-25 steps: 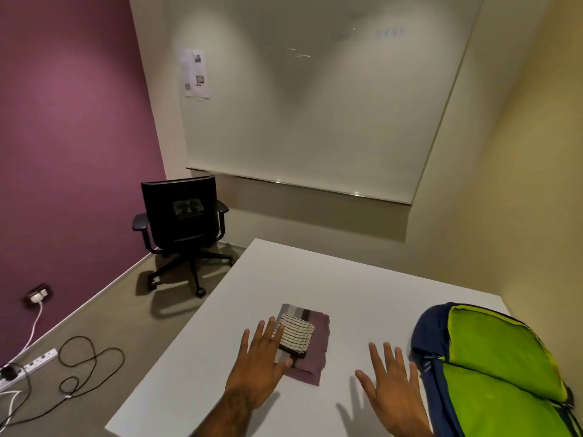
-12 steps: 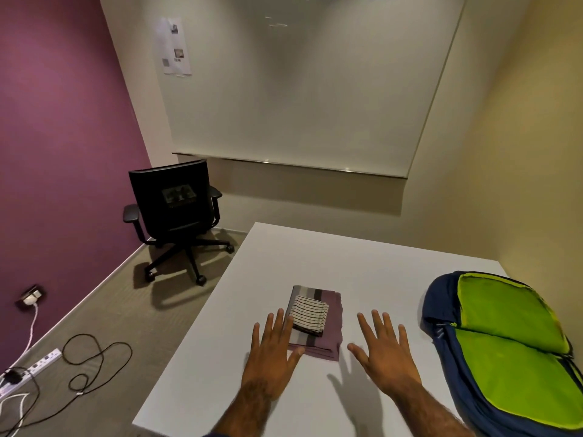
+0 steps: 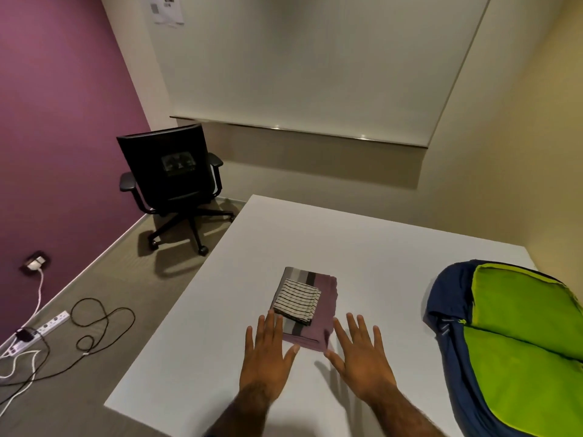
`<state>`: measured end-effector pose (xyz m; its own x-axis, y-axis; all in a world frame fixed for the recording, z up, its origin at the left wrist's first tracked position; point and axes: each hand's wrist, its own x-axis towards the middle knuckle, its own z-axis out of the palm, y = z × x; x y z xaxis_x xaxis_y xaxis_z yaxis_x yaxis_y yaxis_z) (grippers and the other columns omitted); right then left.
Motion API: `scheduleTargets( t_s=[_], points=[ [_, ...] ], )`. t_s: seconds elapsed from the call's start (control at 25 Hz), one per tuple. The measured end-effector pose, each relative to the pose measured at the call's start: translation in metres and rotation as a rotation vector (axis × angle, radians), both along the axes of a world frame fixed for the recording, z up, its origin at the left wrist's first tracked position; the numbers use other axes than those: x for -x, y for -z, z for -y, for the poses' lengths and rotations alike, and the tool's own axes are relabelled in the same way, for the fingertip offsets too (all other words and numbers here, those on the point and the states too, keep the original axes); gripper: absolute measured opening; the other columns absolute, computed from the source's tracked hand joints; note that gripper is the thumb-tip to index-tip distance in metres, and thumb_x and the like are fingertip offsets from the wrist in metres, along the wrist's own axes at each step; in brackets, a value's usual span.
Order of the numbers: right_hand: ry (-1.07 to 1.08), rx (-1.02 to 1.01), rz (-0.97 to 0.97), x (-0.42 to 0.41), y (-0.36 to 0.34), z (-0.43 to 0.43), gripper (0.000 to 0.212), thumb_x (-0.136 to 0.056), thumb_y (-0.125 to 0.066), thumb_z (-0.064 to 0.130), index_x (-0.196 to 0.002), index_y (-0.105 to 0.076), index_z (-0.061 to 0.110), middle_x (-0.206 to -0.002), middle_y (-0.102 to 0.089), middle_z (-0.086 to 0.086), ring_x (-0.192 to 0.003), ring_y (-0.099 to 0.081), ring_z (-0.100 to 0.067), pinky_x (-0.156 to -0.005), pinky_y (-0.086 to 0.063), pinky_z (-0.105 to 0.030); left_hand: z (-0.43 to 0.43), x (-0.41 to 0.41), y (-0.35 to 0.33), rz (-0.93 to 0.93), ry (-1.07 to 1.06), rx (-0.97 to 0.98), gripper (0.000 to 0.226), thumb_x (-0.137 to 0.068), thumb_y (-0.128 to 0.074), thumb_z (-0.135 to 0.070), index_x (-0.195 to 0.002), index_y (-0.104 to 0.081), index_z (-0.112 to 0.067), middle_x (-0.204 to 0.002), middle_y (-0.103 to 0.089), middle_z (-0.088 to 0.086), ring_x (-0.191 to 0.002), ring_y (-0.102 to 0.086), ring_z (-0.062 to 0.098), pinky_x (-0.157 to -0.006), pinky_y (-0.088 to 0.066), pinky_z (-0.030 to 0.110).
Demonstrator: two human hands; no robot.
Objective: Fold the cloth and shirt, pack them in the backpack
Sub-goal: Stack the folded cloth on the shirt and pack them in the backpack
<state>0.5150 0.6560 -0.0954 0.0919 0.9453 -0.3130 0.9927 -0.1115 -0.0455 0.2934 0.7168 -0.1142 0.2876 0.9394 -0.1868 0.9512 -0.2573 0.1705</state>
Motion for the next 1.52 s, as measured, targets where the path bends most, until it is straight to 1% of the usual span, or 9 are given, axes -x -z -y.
scheduleTargets(
  t_s=[0.08, 0.2, 0.4, 0.52, 0.72, 0.92, 1.2, 1.32, 1.52],
  points=[
    [-0.033, 0.04, -0.034, 0.004, 0.005, -0.01, 0.073, -0.098, -0.025, 0.075, -0.155, -0.037, 0.031, -0.161, -0.033, -0.009, -0.149, -0.018, -0.032, -0.118, 0.01, -0.045, 0.003, -0.016, 0.014, -0.019, -0.011, 0.074, 0.093, -0.096, -0.002, -0.076, -0.162, -0.003, -0.011, -0.169, 0.0, 0.008, -0.156, -0.008, 0.035, -0.123, -0.017, 0.059],
    [-0.051, -0.017, -0.109, 0.003, 0.008, -0.05, 0.091, -0.086, -0.004, 0.085, -0.16, -0.003, 0.033, -0.165, 0.014, 0.001, -0.154, 0.014, -0.028, -0.116, 0.024, -0.048, -0.008, -0.041, 0.044, 0.156, -0.118, 0.143, 0.096, -0.097, -0.01, -0.076, -0.152, -0.045, -0.005, -0.158, -0.043, 0.017, -0.144, -0.044, 0.037, -0.113, -0.04, 0.058],
    [-0.02, -0.007, -0.14, -0.017, 0.022, -0.143, 0.075, -0.1, -0.008, 0.065, -0.162, -0.003, 0.023, -0.17, 0.004, 0.0, -0.155, 0.013, -0.021, -0.124, 0.006, -0.052, -0.047, -0.076, 0.066, 0.264, -0.243, 0.126, 0.12, -0.073, 0.025, -0.085, -0.163, 0.003, -0.008, -0.171, 0.006, 0.013, -0.158, 0.003, 0.029, -0.125, 0.005, 0.04],
    [-0.059, 0.063, -0.188, -0.03, 0.041, -0.181, 0.08, -0.097, -0.007, 0.068, -0.162, -0.007, 0.023, -0.17, -0.002, 0.001, -0.156, 0.008, -0.021, -0.123, -0.001, -0.055, -0.062, -0.085, 0.07, 0.214, -0.25, 0.192, 0.129, -0.062, 0.035, -0.084, -0.162, 0.006, -0.006, -0.17, 0.007, 0.015, -0.158, 0.003, 0.032, -0.119, 0.012, 0.04],
    [-0.098, 0.185, -0.115, -0.039, 0.064, -0.193, 0.071, -0.101, -0.007, 0.063, -0.161, -0.013, 0.026, -0.169, -0.014, 0.0, -0.156, 0.0, -0.028, -0.121, -0.003, -0.064, -0.089, -0.063, 0.096, 0.156, -0.151, 0.249, 0.102, -0.094, -0.003, -0.078, -0.158, -0.031, -0.002, -0.161, -0.035, 0.02, -0.146, -0.04, 0.039, -0.115, -0.029, 0.054],
    [-0.016, 0.071, -0.112, -0.013, 0.07, -0.161, 0.073, -0.102, -0.003, 0.063, -0.162, -0.012, 0.022, -0.169, -0.012, -0.007, -0.155, 0.01, -0.03, -0.121, 0.008, -0.057, -0.14, -0.015, 0.099, 0.163, 0.11, 0.113, 0.079, -0.096, 0.0, -0.065, -0.164, 0.0, -0.024, -0.172, 0.0, 0.001, -0.159, -0.005, 0.024, -0.125, 0.001, 0.044],
    [0.263, -0.051, -0.136, 0.063, 0.082, -0.114, 0.063, -0.103, -0.016, 0.053, -0.141, -0.053, 0.019, -0.152, -0.049, -0.008, -0.155, -0.015, -0.03, -0.119, 0.014, -0.051, -0.183, -0.009, 0.082, 0.535, 0.069, 0.119, 0.062, -0.103, -0.016, -0.052, -0.15, -0.046, -0.026, -0.165, -0.033, -0.005, -0.153, -0.025, 0.013, -0.127, -0.018, 0.041],
    [0.345, -0.117, -0.135, 0.049, 0.074, -0.128, 0.029, -0.091, -0.059, 0.031, -0.12, -0.064, 0.026, -0.134, -0.064, -0.003, -0.146, -0.034, -0.029, -0.123, -0.003, -0.056, -0.189, -0.003, 0.091, 0.401, 0.027, 0.032, 0.047, -0.106, -0.034, -0.038, -0.151, -0.041, -0.026, -0.16, -0.041, -0.001, -0.147, -0.037, 0.02, -0.12, -0.034, 0.048],
    [0.554, -0.093, -0.118, 0.01, 0.077, -0.166, 0.034, -0.099, -0.052, 0.042, -0.123, -0.055, 0.019, -0.121, -0.064, -0.003, -0.118, -0.053, -0.027, -0.107, -0.036, -0.046, -0.19, -0.013, 0.083, 0.151, -0.177, 0.138, 0.059, -0.105, -0.047, -0.031, -0.157, -0.028, -0.011, -0.158, -0.041, 0.014, -0.139, -0.045, 0.031, -0.112, -0.041, 0.046]
  ],
)
